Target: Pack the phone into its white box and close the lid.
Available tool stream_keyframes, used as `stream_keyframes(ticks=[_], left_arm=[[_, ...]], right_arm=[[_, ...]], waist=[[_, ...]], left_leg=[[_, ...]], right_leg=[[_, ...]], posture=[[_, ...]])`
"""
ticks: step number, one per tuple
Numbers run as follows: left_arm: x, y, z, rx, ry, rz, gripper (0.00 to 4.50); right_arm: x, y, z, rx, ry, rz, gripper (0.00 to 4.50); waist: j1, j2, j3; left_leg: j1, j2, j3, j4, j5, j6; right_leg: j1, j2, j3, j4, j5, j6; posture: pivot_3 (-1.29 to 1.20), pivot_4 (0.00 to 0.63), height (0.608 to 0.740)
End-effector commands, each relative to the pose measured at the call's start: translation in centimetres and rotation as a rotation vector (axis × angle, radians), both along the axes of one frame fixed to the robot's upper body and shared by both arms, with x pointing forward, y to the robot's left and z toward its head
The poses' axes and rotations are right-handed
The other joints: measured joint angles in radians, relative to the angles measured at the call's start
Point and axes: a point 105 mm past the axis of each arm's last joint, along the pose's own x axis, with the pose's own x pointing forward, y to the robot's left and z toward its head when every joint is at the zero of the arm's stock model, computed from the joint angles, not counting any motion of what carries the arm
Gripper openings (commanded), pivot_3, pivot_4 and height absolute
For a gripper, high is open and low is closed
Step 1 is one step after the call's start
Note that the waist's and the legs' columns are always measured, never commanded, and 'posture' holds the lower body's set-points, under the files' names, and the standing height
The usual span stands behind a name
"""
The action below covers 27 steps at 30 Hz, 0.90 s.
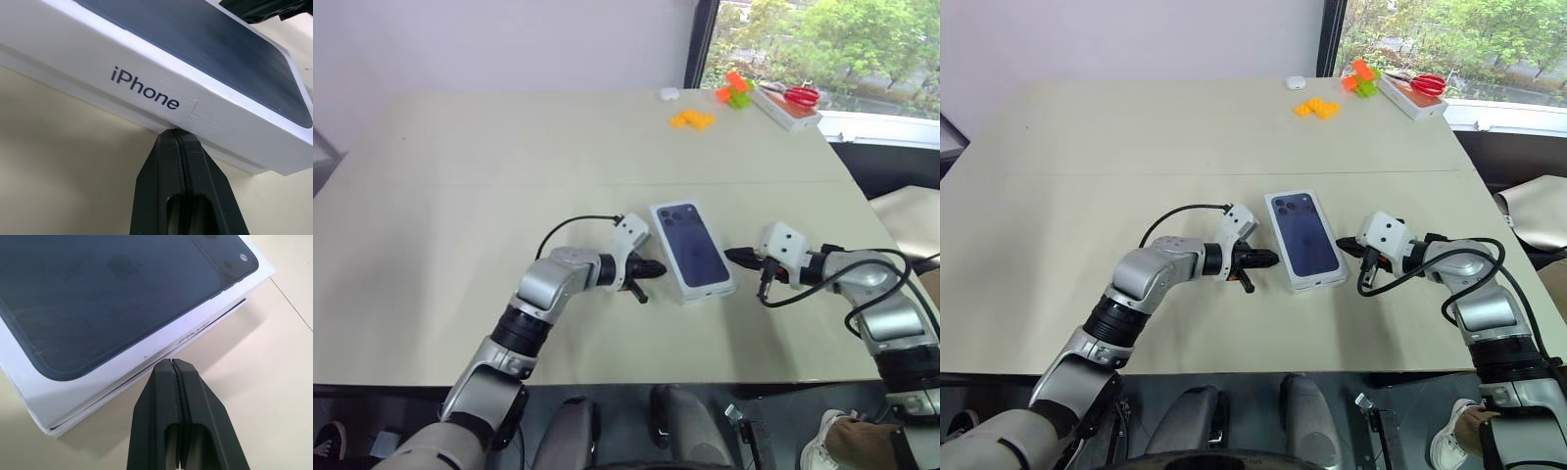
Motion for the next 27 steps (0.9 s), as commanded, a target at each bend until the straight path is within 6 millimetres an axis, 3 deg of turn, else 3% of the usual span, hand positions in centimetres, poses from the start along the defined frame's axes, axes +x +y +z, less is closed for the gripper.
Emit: stream_keyframes(ticks=[1, 11, 23, 27], left_arm=[[-0.1, -0.1, 1.1, -0.02, -0.031, -0.007, 0.0], [0.2, 2.3, 2.1, 0.003, -0.045, 0.019, 0.0], [-0.2, 2.0, 1.4, -0.004, -0.03, 0.017, 0.0], [0.0, 2.3, 0.8, 0.002, -0.023, 0.038, 0.0]], right_arm=[[0.2, -0.5, 1.5, -0.01, -0.055, -0.003, 0.02], [0.7, -0.9, 1.9, -0.017, -0.071, -0.018, 0.02], [2.1, -1.7, 2.7, -0.043, -0.108, -0.047, 0.02], [1.2, -2.7, 0.9, -0.134, -0.045, -0.006, 0.02]], waist=[[0.0, 0.0, 0.0], [-0.002, 0.0, 0.0], [-0.002, 0.0, 0.0], [0.001, 0.0, 0.0]], left_leg=[[0.0, 0.0, 0.0, 0.0, 0.0, 0.0], [0.0, 0.0, 0.0, 0.0, 0.0, 0.0], [0.0, 0.0, 0.0, -0.001, 0.0, 0.0], [0.0, 0.0, 0.0, -0.001, 0.0, 0.0]], right_leg=[[0.0, 0.0, 0.0, 0.0, 0.0, 0.0], [0.0, 0.0, 0.0, 0.0, 0.0, 0.0], [0.0, 0.0, 0.0, -0.001, 0.0, 0.0], [0.0, 0.0, 0.0, -0.001, 0.0, 0.0]], posture=[[0.0, 0.15, 0.74], [0.0, 0.15, 0.74], [0.0, 0.15, 0.74], [0.0, 0.15, 0.74]])
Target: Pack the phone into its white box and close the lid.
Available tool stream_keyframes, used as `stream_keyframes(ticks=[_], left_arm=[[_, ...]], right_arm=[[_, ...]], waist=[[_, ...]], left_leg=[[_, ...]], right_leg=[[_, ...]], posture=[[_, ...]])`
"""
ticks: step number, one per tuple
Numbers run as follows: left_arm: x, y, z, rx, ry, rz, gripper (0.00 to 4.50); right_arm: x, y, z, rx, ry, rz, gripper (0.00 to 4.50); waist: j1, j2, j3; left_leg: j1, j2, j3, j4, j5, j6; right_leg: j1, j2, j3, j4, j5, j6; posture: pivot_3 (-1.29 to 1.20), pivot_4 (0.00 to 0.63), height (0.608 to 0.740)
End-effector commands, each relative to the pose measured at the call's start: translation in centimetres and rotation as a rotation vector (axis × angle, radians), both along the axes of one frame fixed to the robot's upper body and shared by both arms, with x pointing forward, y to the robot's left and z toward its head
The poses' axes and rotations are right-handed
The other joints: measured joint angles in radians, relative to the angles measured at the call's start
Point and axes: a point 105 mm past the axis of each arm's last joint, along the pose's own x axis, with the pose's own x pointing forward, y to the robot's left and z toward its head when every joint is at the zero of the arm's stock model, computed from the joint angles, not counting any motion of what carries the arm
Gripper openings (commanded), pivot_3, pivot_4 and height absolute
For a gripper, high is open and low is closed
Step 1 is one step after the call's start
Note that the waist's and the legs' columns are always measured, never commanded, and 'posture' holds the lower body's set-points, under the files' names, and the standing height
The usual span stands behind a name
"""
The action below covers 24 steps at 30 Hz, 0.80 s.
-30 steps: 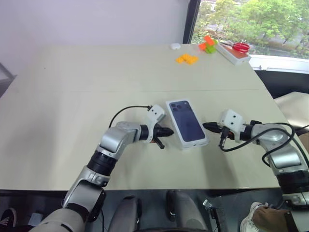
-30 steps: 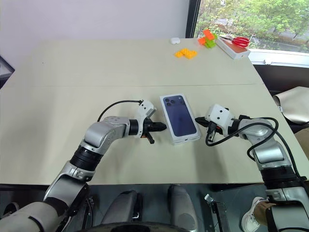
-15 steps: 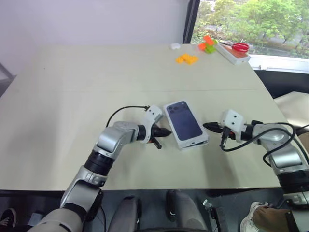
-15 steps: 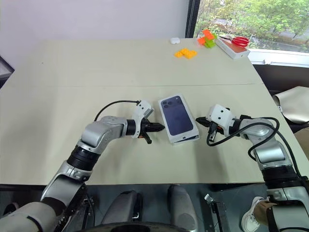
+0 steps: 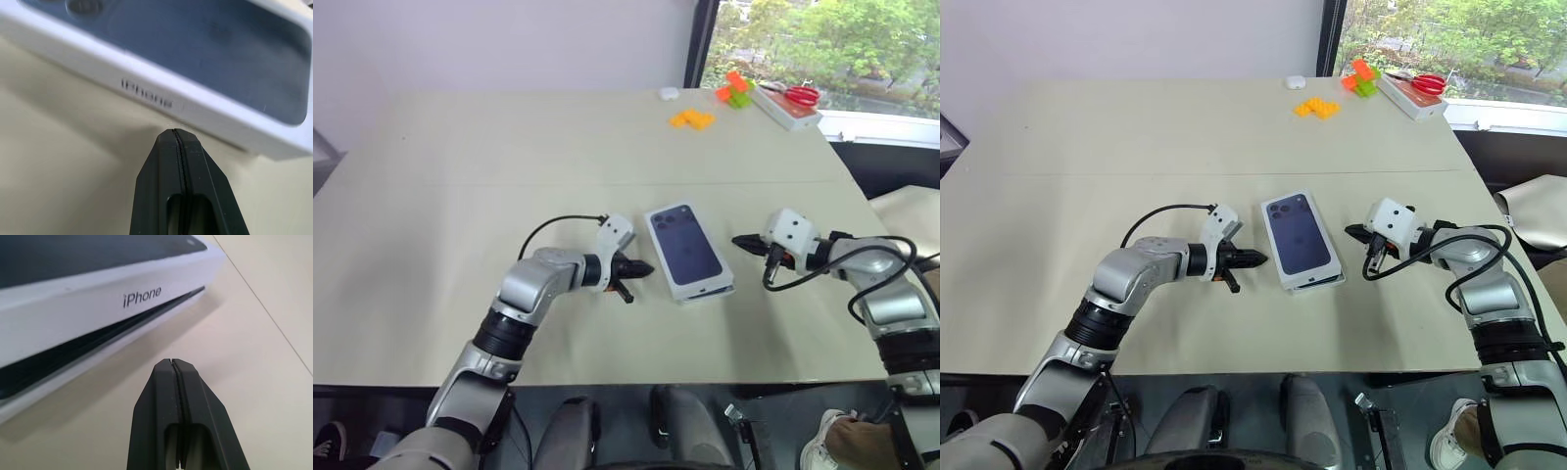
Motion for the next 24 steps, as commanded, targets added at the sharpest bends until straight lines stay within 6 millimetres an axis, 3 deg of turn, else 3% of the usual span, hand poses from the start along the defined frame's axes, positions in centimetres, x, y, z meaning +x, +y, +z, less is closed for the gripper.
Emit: stream_keyframes(ticks=[1, 8, 23, 24], left_arm=[[0.2, -0.2, 0.8, -0.021, -0.04, -0.003, 0.0], [0.2, -0.1, 0.9, -0.023, -0.04, 0.001, 0.0], [0.9, 1.3, 1.0, -0.008, -0.042, 0.031, 0.0], [0.9, 1.3, 1.0, -0.011, -0.04, 0.034, 0.0]], right_arm=[[-1.1, -0.6, -0.4, -0.074, 0.035, 0.061, 0.02], [-2.6, 0.9, -2.3, -0.058, 0.101, 0.139, 0.02], [-1.9, 6.4, -1.5, 0.115, 0.051, 0.2, 0.02], [-1.9, 6.1, -2.1, 0.039, 0.03, 0.214, 0.02]], waist=[[0.002, 0.0, 0.0], [-0.004, 0.0, 0.0], [-0.002, 0.0, 0.0], [-0.002, 0.0, 0.0]], left_leg=[[0.0, 0.0, 0.0, 0.0, 0.0, 0.0], [0.001, 0.0, 0.001, 0.0, 0.0, 0.0], [0.001, 0.001, 0.0, 0.0, 0.0, 0.0], [0.001, 0.001, 0.0, 0.0, 0.0, 0.0]], right_leg=[[0.0, 0.0, 0.0, 0.0, 0.0, 0.0], [0.001, 0.0, 0.001, 0.0, 0.0, 0.0], [0.0, 0.001, 0.001, 0.001, 0.0, 0.0], [0.0, 0.001, 0.001, 0.001, 0.0, 0.0]], posture=[[0.0, 0.15, 0.74], [0.0, 0.15, 0.74], [0.0, 0.15, 0.74], [0.0, 0.15, 0.74]])
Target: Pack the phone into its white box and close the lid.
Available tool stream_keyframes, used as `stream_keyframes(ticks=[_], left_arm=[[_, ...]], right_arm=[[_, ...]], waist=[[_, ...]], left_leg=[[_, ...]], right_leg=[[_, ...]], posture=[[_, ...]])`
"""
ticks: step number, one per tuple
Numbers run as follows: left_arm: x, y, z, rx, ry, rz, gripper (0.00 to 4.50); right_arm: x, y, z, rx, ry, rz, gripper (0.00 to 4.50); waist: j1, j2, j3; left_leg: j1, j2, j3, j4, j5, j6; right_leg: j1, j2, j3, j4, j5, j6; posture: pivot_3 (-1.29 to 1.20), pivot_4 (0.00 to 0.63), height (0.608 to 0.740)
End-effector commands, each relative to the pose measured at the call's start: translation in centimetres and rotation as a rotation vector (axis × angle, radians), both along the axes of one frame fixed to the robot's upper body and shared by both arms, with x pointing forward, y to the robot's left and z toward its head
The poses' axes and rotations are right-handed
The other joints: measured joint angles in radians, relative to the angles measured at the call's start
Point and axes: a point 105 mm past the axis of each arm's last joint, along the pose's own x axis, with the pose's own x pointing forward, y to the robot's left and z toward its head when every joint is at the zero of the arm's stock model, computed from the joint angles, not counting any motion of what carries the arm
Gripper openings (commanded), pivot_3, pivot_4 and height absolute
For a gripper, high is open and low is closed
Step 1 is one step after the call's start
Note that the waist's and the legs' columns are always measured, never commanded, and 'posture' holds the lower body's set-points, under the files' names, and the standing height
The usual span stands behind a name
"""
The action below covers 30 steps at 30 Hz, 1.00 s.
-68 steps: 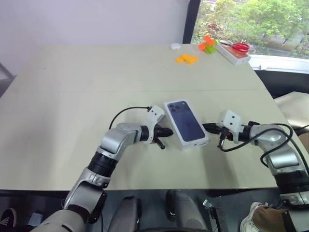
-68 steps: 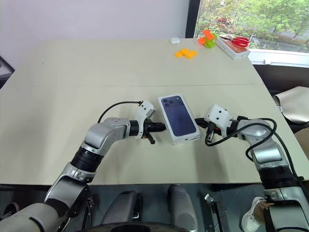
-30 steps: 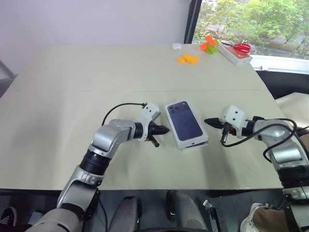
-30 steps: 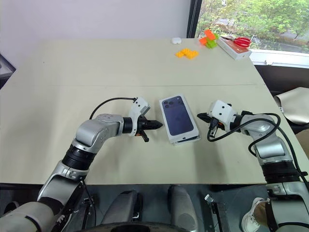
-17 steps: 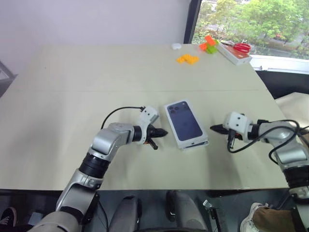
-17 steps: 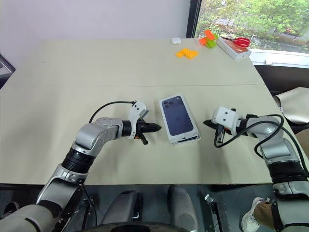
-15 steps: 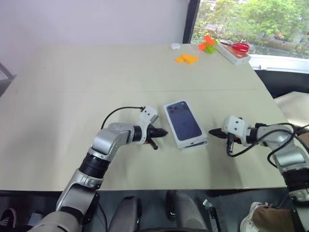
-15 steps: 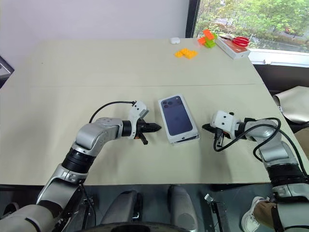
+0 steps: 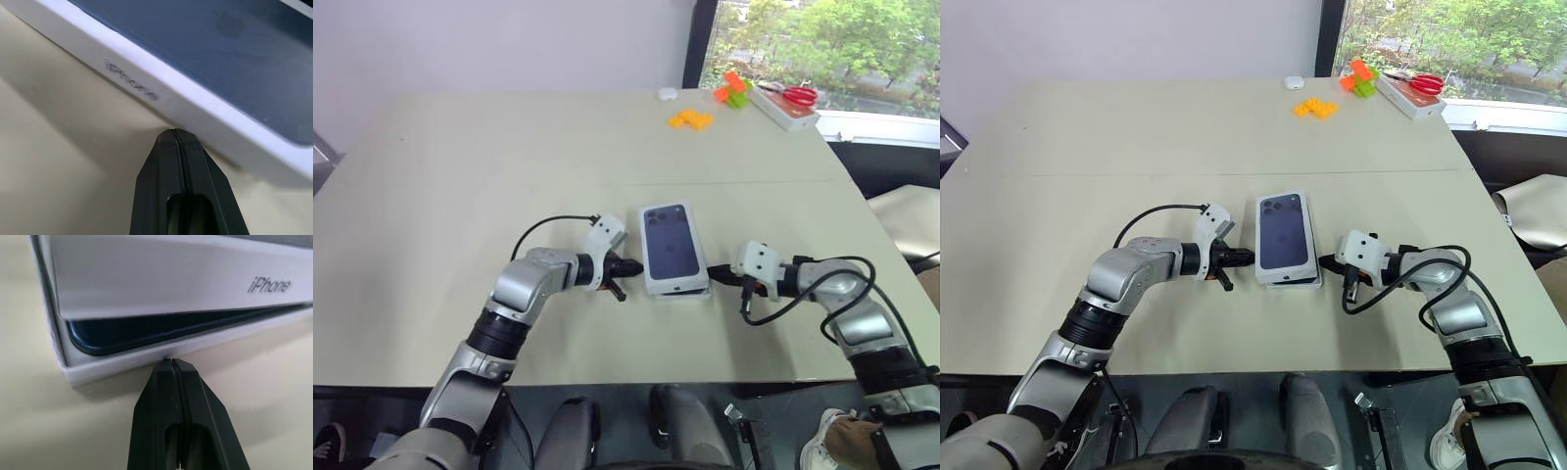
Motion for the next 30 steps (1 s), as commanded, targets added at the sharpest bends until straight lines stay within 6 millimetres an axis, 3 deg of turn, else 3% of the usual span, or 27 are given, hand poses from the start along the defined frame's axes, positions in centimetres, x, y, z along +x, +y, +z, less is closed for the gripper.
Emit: stream_keyframes(ticks=[1, 7, 12, 20, 26, 30], left_arm=[[0.3, 0.1, 1.3, -0.03, -0.039, -0.001, 0.0], [0.5, 0.4, 1.4, -0.033, -0.04, 0.011, 0.0], [0.9, 1.1, 1.7, -0.03, -0.051, 0.026, 0.0], [1.1, 1.6, 1.9, -0.026, -0.053, 0.032, 0.0], [1.4, 1.8, 1.9, -0.023, -0.059, 0.043, 0.0], [1.8, 1.9, 2.1, -0.025, -0.067, 0.047, 0.0]], right_arm=[[0.3, 0.6, 0.8, -0.073, -0.094, 0.053, 0.02], [2.2, -1.0, 1.8, -0.072, -0.13, -0.024, 0.02], [3.8, -0.9, 2.4, -0.076, -0.191, -0.054, 0.02], [3.5, 1.6, 1.8, -0.04, -0.194, 0.011, 0.02], [3.8, 1.1, 1.9, -0.038, -0.199, -0.008, 0.02], [3.7, 2.1, 2.2, -0.013, -0.198, 0.011, 0.02]], waist=[[0.001, 0.0, 0.0], [0.0, 0.0, 0.0], [0.0, 0.0, 0.0], [0.0, 0.0, 0.0], [0.0, 0.0, 0.0], [-0.001, 0.0, 0.0]], left_leg=[[0.0, 0.0, 0.0, 0.0, 0.0, 0.0], [0.0, -0.001, 0.0, 0.0, 0.0, 0.0], [0.0, 0.0, 0.0, 0.0, 0.0, 0.0], [-0.001, -0.001, 0.0, 0.0, 0.0, 0.0], [0.0, -0.001, 0.0, 0.0, 0.0, 0.0], [0.0, -0.001, 0.0, 0.0, 0.0, 0.0]], right_leg=[[0.0, 0.0, 0.0, 0.0, 0.0, 0.0], [0.0, -0.001, 0.0, 0.0, 0.0, 0.0], [0.0, 0.0, 0.0, 0.0, 0.0, 0.0], [0.0, -0.002, 0.0, -0.001, 0.0, 0.0], [0.0, -0.001, 0.0, 0.0, 0.0, 0.0], [0.0, -0.001, 0.0, 0.0, 0.0, 0.0]], posture=[[0.0, 0.15, 0.74], [0.0, 0.15, 0.74], [0.0, 0.15, 0.74], [0.0, 0.15, 0.74], [0.0, 0.15, 0.74], [0.0, 0.15, 0.74]])
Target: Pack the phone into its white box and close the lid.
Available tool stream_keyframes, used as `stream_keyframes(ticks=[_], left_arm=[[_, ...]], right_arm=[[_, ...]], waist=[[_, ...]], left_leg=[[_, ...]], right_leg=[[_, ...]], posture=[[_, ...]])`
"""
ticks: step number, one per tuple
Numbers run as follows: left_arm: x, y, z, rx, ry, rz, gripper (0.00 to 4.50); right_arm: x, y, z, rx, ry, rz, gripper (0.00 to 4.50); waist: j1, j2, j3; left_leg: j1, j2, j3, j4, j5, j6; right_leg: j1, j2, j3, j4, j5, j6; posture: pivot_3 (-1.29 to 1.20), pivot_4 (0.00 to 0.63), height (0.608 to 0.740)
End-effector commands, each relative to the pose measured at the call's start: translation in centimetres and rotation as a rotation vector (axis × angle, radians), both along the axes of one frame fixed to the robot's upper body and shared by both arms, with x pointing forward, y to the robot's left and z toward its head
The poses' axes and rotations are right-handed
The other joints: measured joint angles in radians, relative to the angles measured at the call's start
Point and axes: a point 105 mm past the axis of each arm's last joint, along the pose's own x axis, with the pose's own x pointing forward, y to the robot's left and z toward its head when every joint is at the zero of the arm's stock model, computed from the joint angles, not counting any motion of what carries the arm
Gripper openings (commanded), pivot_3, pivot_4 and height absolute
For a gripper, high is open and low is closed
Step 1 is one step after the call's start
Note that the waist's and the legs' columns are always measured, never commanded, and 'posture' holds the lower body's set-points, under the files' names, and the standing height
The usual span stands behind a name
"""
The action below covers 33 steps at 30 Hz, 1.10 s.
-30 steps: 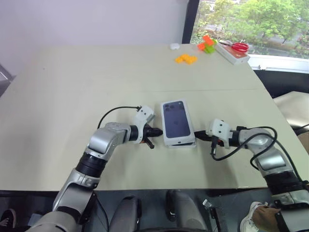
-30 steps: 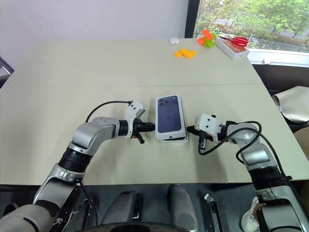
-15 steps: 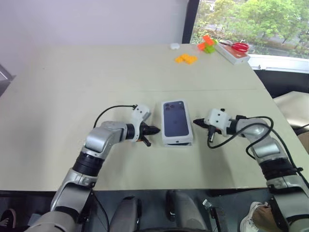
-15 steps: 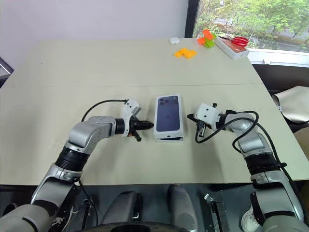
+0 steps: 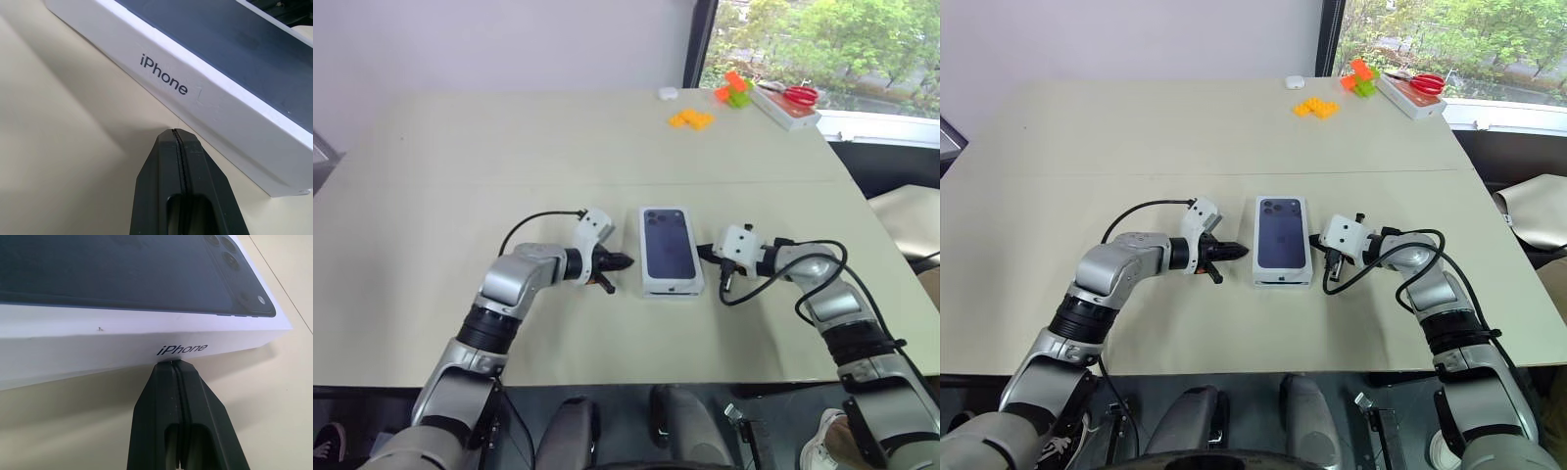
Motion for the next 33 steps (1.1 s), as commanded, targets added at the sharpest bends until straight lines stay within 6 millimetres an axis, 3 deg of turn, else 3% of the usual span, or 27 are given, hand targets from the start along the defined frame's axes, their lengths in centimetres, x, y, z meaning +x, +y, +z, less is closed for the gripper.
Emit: stream_keyframes(ticks=[1, 8, 20, 33], left_arm=[[0.7, 0.0, 1.8, -0.029, -0.063, 0.001, 0.0], [0.7, 0.1, 1.8, -0.028, -0.063, 0.003, 0.0], [0.1, 1.4, 2.3, -0.044, -0.039, -0.015, 0.0], [2.4, 2.7, 3.6, -0.095, -0.081, 0.081, 0.0]], right_arm=[[0.2, 1.6, 1.8, 0.048, -0.054, 0.041, 0.02], [-0.1, 3.7, 2.0, 0.081, -0.068, 0.088, 0.02], [-0.2, 0.0, 2.9, 0.01, -0.068, 0.046, 0.02], [0.3, 0.9, 3.2, 0.043, -0.092, 0.03, 0.02]], waist=[[-0.002, 0.0, 0.0], [-0.001, 0.0, 0.0], [0.001, 0.0, 0.0], [0.0, 0.0, 0.0]], left_leg=[[0.0, 0.0, 0.0, 0.0, 0.0, 0.0], [0.0, 0.001, 0.0, 0.0, 0.0, 0.0], [-0.001, -0.001, 0.0, 0.0, 0.0, 0.0], [-0.001, 0.0, 0.0, 0.0, 0.0, 0.0]], right_leg=[[0.0, 0.0, 0.0, 0.0, 0.0, 0.0], [-0.001, 0.0, 0.0, 0.001, 0.0, 0.0], [-0.001, -0.001, 0.0, 0.0, 0.0, 0.0], [-0.001, 0.0, 0.0, 0.0, 0.0, 0.0]], posture=[[0.0, 0.15, 0.74], [0.0, 0.15, 0.74], [0.0, 0.15, 0.74], [0.0, 0.15, 0.74]])
